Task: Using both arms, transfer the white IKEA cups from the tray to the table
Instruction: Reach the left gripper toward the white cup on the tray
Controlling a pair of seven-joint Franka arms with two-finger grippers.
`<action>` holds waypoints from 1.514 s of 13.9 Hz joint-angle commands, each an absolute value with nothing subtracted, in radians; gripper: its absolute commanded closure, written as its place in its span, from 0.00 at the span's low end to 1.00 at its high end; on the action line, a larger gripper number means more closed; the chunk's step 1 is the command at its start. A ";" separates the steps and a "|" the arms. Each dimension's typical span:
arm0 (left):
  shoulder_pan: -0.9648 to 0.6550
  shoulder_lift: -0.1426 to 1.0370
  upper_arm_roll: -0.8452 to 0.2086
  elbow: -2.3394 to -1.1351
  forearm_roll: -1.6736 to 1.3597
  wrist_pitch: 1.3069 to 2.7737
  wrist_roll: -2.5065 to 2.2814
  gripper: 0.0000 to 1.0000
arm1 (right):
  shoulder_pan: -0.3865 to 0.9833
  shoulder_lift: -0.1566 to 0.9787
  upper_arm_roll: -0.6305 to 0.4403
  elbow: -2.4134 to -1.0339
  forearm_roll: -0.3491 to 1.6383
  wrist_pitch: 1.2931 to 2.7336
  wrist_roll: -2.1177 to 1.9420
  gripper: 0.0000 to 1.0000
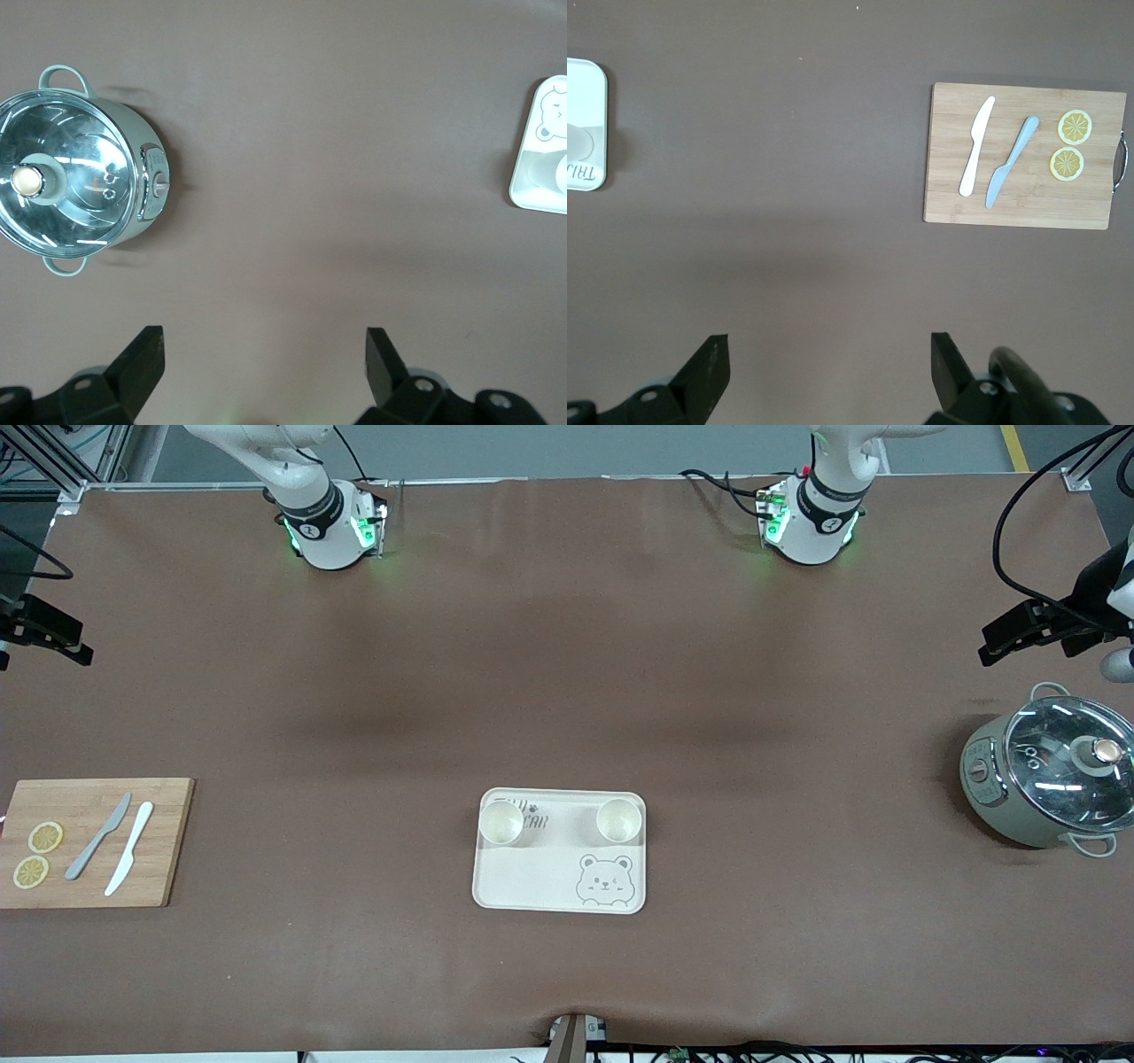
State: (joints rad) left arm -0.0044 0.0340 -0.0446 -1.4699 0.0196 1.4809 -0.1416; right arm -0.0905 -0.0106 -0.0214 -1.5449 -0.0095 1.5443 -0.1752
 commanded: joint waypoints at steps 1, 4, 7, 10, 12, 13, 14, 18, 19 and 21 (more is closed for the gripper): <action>-0.006 0.038 -0.052 -1.453 0.015 1.462 -0.143 0.00 | -0.109 -0.021 -0.012 -1.549 0.008 1.542 -0.183 0.00; -0.015 0.046 -0.054 -1.451 0.012 1.462 -0.149 0.00 | -0.109 -0.021 -0.012 -1.549 0.008 1.542 -0.183 0.00; -0.031 0.109 -0.063 -1.419 0.005 1.465 -0.170 0.00 | -0.107 -0.021 -0.012 -1.549 0.008 1.542 -0.183 0.00; -0.081 0.126 -0.072 -1.420 0.005 1.468 -0.230 0.00 | -0.107 -0.021 -0.012 -1.549 0.008 1.542 -0.183 0.00; -0.115 0.147 -0.072 -1.419 0.006 1.488 -0.279 0.00 | -0.107 -0.021 -0.011 -1.549 0.008 1.542 -0.181 0.00; -0.136 0.165 -0.071 -1.419 0.011 1.499 -0.291 0.00 | -0.107 -0.021 -0.012 -1.549 0.009 1.542 -0.181 0.00; -0.155 0.182 -0.071 -1.419 0.012 1.515 -0.304 0.00 | -0.107 -0.021 -0.012 -1.549 0.009 1.542 -0.181 0.00; -0.251 0.259 -0.071 -1.419 0.017 1.572 -0.518 0.00 | -0.107 -0.020 -0.011 -1.549 0.009 1.542 -0.181 0.00; -0.262 0.277 -0.071 -1.419 0.020 1.578 -0.528 0.00 | -0.107 -0.020 -0.011 -1.549 0.009 1.542 -0.181 0.00; -0.279 0.308 -0.072 -1.420 0.021 1.582 -0.534 0.00 | -0.106 -0.017 -0.011 -1.546 0.011 1.543 -0.181 0.00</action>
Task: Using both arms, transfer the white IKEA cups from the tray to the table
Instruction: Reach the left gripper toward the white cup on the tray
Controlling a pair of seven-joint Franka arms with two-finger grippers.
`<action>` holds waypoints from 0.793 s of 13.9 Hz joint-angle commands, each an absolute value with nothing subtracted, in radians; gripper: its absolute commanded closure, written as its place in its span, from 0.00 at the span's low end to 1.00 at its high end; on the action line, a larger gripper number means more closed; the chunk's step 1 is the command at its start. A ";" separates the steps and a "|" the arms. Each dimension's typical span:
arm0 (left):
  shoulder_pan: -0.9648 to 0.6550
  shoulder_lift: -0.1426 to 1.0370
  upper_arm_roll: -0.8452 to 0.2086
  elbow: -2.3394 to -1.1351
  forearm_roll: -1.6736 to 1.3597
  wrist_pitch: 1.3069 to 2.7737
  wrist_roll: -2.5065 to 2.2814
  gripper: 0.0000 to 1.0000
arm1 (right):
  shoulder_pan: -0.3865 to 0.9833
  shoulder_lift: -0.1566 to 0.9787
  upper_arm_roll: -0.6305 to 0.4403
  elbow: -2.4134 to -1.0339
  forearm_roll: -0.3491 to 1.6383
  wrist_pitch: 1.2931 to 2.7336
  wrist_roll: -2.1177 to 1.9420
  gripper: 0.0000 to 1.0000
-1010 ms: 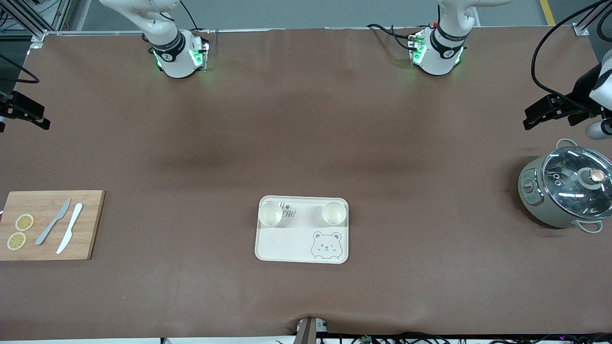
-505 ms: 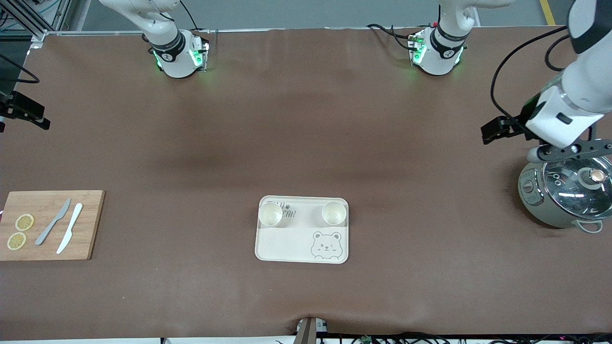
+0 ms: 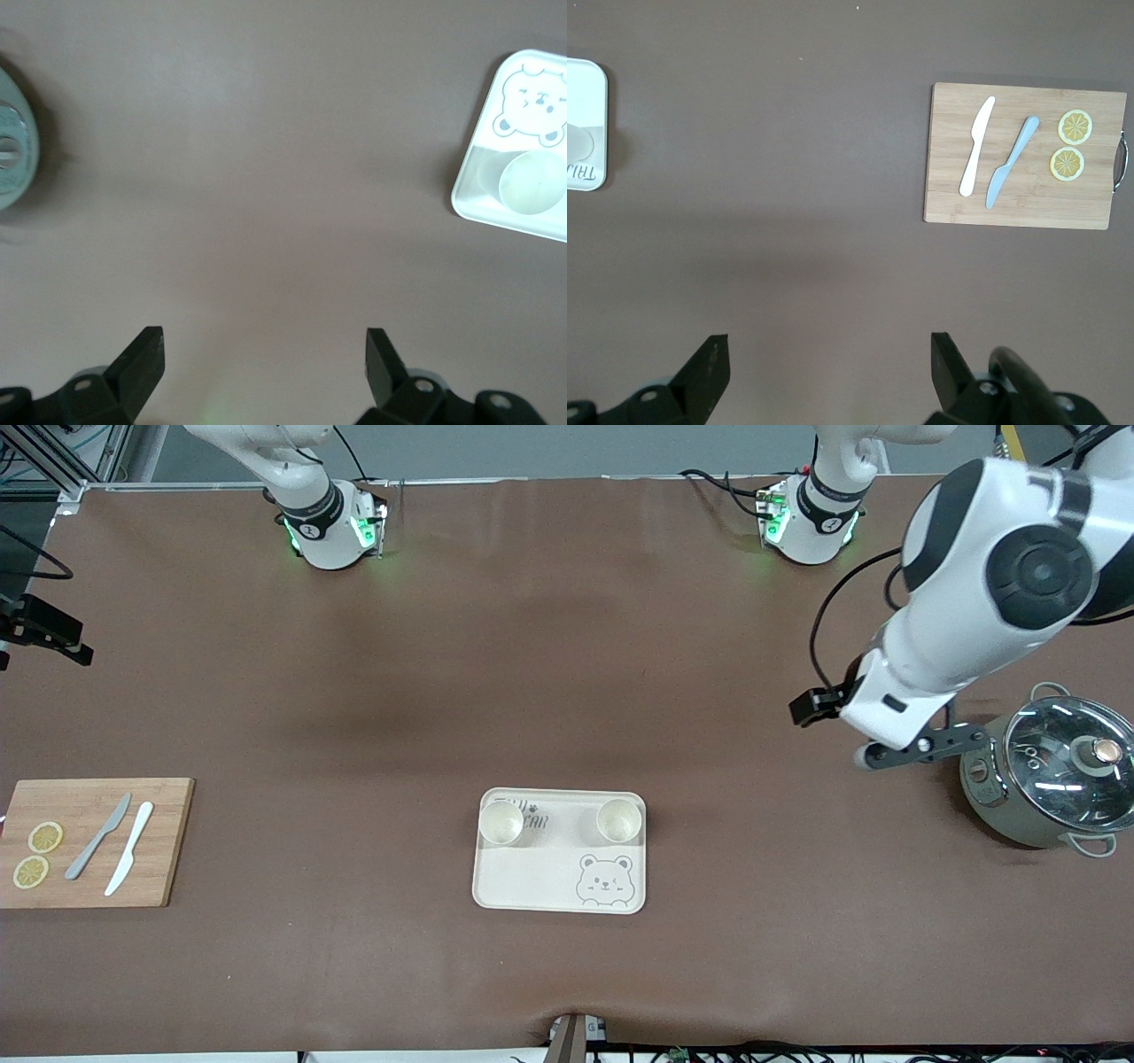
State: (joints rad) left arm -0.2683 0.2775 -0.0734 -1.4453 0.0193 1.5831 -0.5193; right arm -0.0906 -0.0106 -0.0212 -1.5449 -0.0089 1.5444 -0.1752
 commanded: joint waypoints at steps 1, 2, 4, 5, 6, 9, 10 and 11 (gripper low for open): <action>-0.300 0.313 -0.071 -1.420 0.023 1.586 -0.535 0.00 | -0.106 -0.015 -0.011 -1.542 0.011 1.543 -0.181 0.00; -0.304 0.325 -0.072 -1.420 0.020 1.600 -0.551 0.00 | -0.106 -0.014 -0.011 -1.540 0.011 1.543 -0.184 0.00; -0.308 0.353 -0.074 -1.420 0.012 1.629 -0.621 0.00 | -0.104 -0.012 -0.011 -1.540 0.011 1.543 -0.184 0.00; -0.324 0.373 -0.072 -1.420 0.012 1.659 -0.644 0.00 | -0.103 -0.008 -0.011 -1.540 0.011 1.543 -0.184 0.00; -0.353 0.394 -0.072 -1.422 0.014 1.699 -0.670 0.00 | -0.103 -0.008 -0.011 -1.540 0.009 1.545 -0.184 0.00; -0.386 0.471 -0.072 -1.420 0.012 1.804 -0.803 0.00 | -0.100 0.014 -0.011 -1.540 -0.001 1.562 -0.187 0.00; -0.390 0.498 -0.072 -1.420 0.012 1.843 -0.837 0.00 | -0.100 0.017 -0.011 -1.540 -0.002 1.562 -0.186 0.00; -0.402 0.524 -0.074 -1.420 0.011 1.894 -0.863 0.00 | -0.101 0.029 -0.011 -1.540 0.000 1.562 -0.186 0.00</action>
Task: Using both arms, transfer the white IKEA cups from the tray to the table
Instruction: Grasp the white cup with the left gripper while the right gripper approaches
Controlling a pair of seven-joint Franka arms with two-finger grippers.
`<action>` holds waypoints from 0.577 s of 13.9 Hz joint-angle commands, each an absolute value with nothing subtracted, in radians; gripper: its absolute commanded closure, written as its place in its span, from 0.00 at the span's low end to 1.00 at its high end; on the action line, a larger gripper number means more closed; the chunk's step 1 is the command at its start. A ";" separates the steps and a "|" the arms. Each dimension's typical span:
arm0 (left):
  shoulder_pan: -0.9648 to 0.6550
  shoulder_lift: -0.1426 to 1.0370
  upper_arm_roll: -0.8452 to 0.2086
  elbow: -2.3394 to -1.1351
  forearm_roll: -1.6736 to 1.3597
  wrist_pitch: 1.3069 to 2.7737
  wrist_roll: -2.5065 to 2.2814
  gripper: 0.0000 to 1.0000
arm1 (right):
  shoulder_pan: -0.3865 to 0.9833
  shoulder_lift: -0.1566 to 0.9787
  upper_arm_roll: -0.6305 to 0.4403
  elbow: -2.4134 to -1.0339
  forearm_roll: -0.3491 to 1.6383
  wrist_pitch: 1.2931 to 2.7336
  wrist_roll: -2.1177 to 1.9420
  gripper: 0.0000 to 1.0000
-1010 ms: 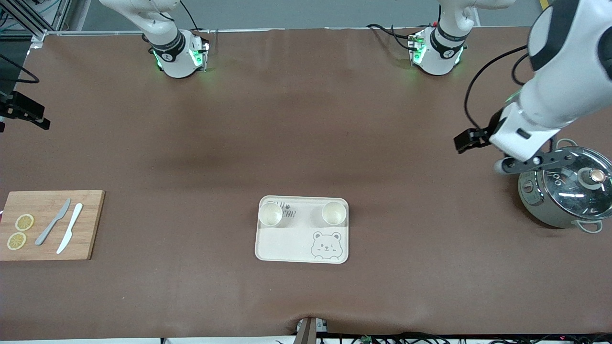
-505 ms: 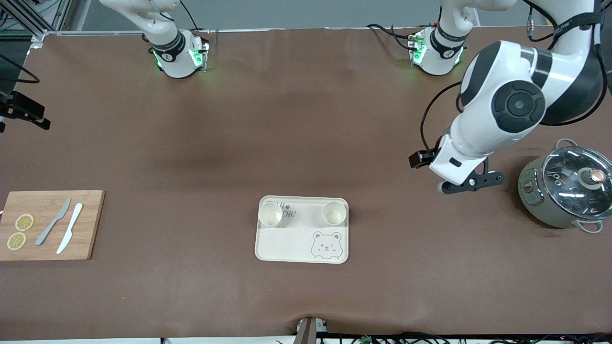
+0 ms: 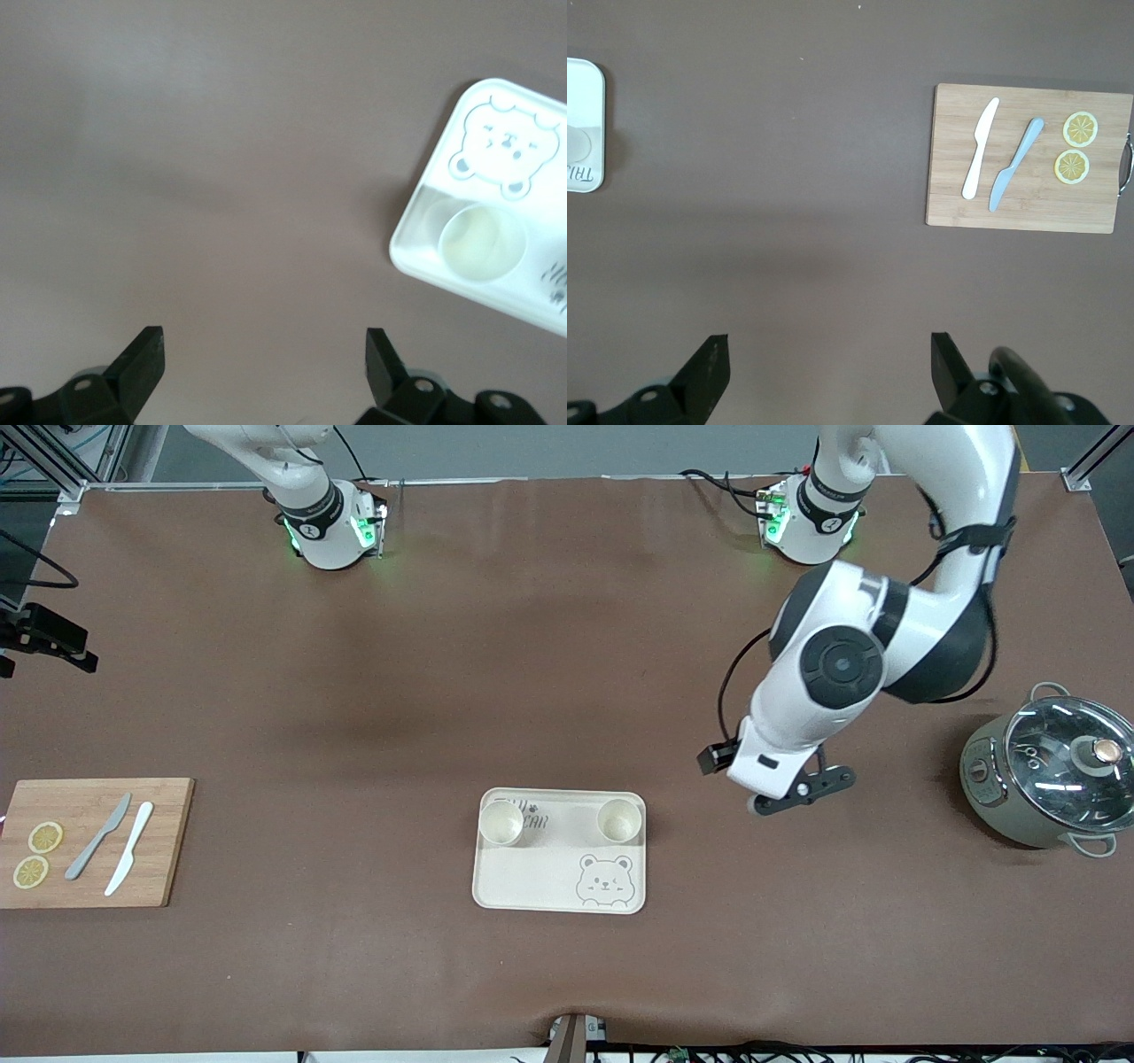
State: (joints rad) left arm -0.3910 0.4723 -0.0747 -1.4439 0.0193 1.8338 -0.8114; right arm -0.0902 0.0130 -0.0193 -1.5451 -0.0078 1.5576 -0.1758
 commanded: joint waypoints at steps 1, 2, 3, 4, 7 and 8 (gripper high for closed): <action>-0.425 0.553 -0.072 -1.419 0.012 1.946 -0.905 0.00 | -0.103 0.038 -0.011 -1.537 0.008 1.563 -0.186 0.00; -0.439 0.581 -0.071 -1.417 0.015 1.997 -0.941 0.00 | -0.101 0.063 -0.011 -1.536 -0.001 1.569 -0.186 0.00; -0.449 0.609 -0.071 -1.417 0.015 2.046 -0.968 0.00 | -0.103 0.084 -0.011 -1.536 -0.002 1.578 -0.189 0.00; -0.465 0.632 -0.071 -1.417 0.015 2.081 -0.998 0.01 | -0.100 0.110 -0.011 -1.534 -0.003 1.586 -0.189 0.00; -0.500 0.690 -0.069 -1.419 0.020 2.170 -1.058 0.23 | -0.084 0.121 -0.008 -1.534 -0.003 1.609 -0.189 0.00; -0.506 0.705 -0.069 -1.419 0.020 2.199 -1.077 0.25 | -0.080 0.136 -0.006 -1.534 0.000 1.632 -0.187 0.00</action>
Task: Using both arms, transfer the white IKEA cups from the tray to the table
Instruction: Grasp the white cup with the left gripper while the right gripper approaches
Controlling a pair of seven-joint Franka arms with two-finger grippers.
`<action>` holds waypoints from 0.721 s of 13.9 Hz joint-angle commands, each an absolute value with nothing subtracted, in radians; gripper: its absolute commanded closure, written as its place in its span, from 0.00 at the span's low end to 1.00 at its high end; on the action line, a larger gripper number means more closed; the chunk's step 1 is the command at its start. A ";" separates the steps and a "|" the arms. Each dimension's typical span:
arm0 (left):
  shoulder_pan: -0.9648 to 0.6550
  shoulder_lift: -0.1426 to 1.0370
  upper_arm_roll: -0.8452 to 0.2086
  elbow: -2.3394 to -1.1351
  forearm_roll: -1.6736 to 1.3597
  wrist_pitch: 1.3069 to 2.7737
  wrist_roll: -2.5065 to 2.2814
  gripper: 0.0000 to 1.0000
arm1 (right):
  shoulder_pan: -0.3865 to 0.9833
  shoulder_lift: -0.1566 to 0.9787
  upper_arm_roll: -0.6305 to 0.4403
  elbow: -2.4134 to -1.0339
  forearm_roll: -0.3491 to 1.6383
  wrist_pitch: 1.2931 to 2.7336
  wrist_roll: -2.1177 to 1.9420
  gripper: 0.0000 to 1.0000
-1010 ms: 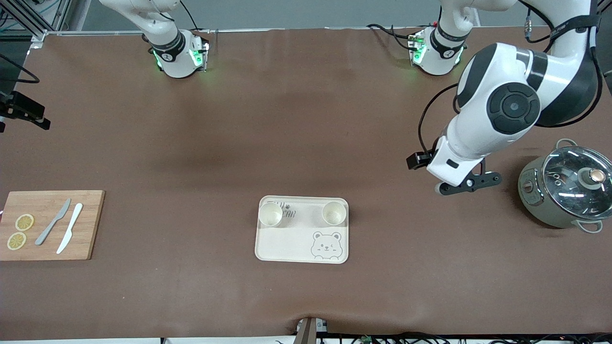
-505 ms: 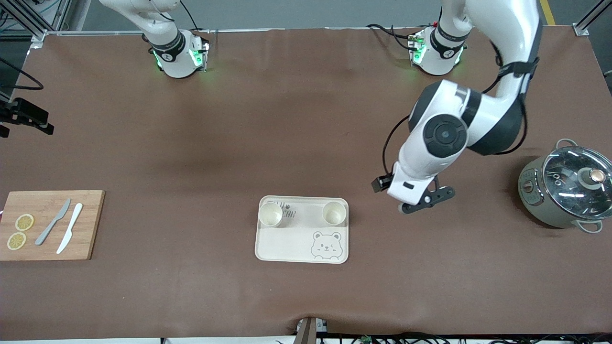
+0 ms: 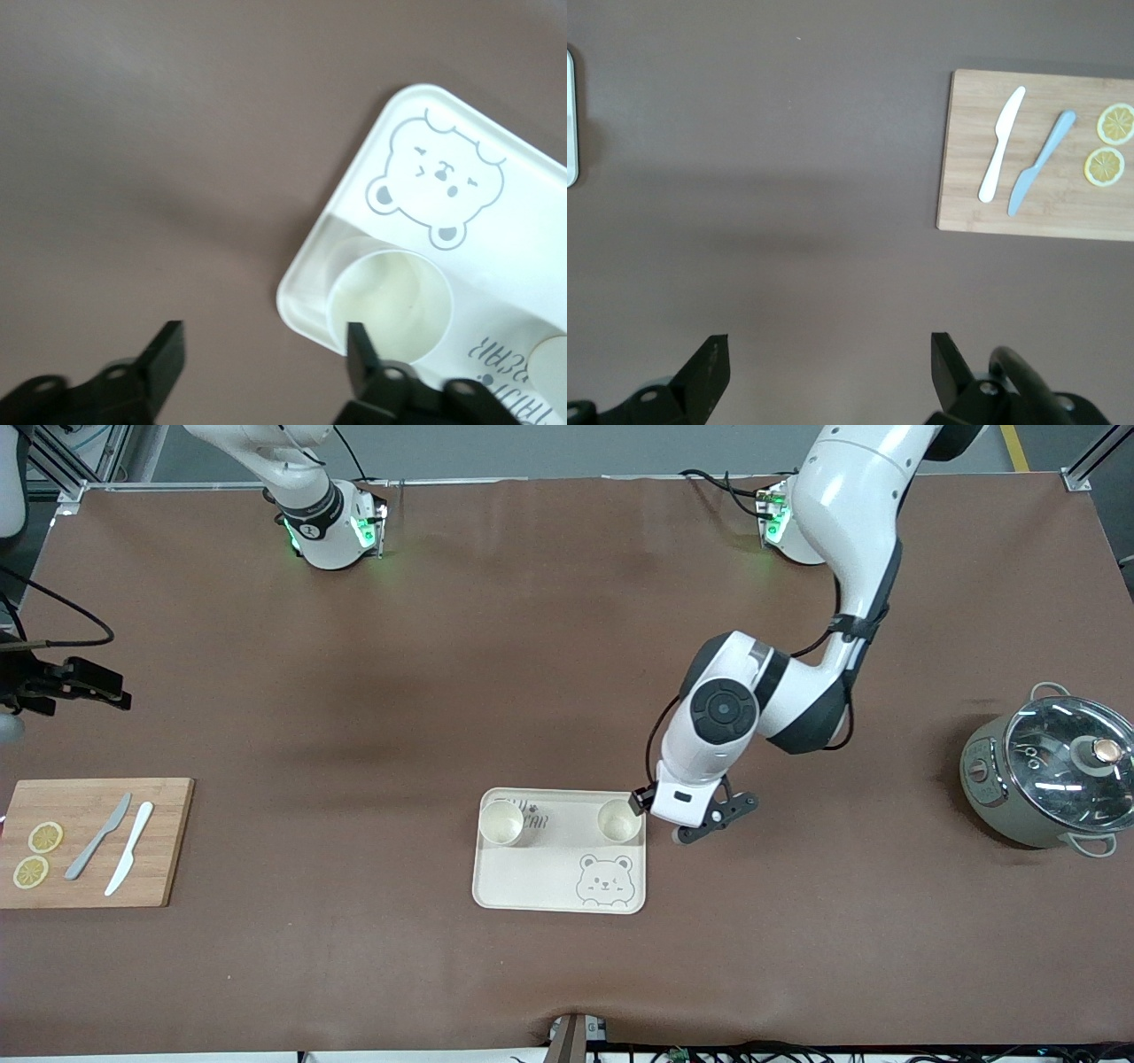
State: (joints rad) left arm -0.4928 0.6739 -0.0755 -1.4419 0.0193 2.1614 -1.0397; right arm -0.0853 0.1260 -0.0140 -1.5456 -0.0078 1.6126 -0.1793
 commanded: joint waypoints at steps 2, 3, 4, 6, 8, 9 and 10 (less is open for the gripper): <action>-0.514 0.727 -0.067 -1.419 0.020 2.255 -1.086 0.33 | -0.063 0.170 -0.006 -1.534 0.006 1.643 -0.176 0.00; -0.514 0.732 -0.069 -1.419 0.020 2.273 -1.086 0.36 | -0.060 0.184 -0.006 -1.534 0.011 1.649 -0.175 0.00; -0.515 0.739 -0.069 -1.419 0.020 2.278 -1.086 0.36 | -0.052 0.196 -0.006 -1.534 0.011 1.661 -0.173 0.00; -0.526 0.762 -0.068 -1.419 0.020 2.308 -1.086 0.46 | -0.034 0.221 -0.005 -1.534 0.021 1.681 -0.170 0.00; -0.537 0.791 -0.066 -1.420 0.018 2.353 -1.116 0.59 | -0.015 0.254 -0.006 -1.534 0.081 1.697 -0.089 0.00; -0.537 0.802 -0.066 -1.419 0.020 2.365 -1.136 0.71 | -0.009 0.273 -0.006 -1.534 0.107 1.700 -0.040 0.00; -0.537 0.804 -0.067 -1.420 0.020 2.367 -1.137 0.88 | 0.003 0.290 -0.006 -1.534 0.129 1.700 -0.013 0.00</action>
